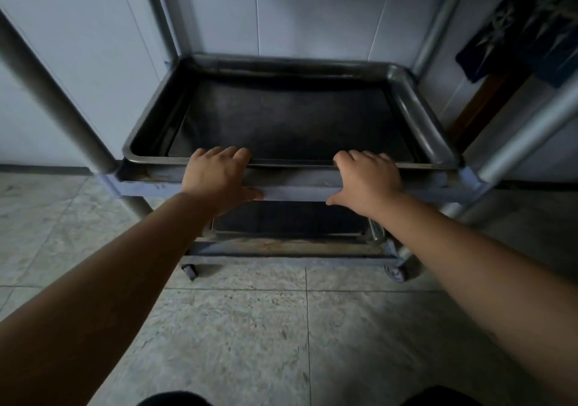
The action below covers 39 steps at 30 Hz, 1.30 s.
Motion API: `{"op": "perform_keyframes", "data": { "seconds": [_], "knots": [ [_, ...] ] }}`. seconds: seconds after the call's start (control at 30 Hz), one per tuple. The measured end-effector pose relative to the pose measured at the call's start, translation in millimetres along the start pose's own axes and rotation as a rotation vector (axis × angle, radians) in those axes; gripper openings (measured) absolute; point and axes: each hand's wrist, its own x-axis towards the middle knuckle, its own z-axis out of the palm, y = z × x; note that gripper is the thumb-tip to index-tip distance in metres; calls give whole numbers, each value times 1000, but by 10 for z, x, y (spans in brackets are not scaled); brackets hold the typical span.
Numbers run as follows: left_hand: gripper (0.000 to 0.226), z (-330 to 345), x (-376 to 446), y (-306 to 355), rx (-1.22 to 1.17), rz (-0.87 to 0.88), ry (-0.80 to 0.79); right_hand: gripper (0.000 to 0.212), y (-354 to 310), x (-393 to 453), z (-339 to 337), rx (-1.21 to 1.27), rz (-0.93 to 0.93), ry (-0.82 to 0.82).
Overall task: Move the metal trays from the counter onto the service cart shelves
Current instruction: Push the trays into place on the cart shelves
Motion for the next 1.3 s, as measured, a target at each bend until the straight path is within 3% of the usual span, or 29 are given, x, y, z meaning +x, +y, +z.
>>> {"op": "perform_keyframes", "data": {
  "seconds": [0.3, 0.7, 1.07, 1.13, 1.2, 1.3],
  "knots": [
    [51, -72, -259, 199, -10, -92, 101, 54, -197, -154, 44, -82, 83, 115],
    [50, -42, -349, 291, -2, -170, 156, 48, -298, -224, 96, -187, 136, 152],
    [54, 188, -496, 278, -54, -109, 322, 48, -275, -325, 195, -116, 67, 334],
    [70, 261, -583, 250, -90, -71, 334, 57, -256, -321, 262, -79, 41, 407],
    [88, 406, -746, 213, -107, -20, 306, 84, -250, -372, 374, -53, 18, 438],
    [97, 794, -1081, 175, 2, 255, 109, 119, -331, -629, 741, -53, -145, 410]
  ]
}}
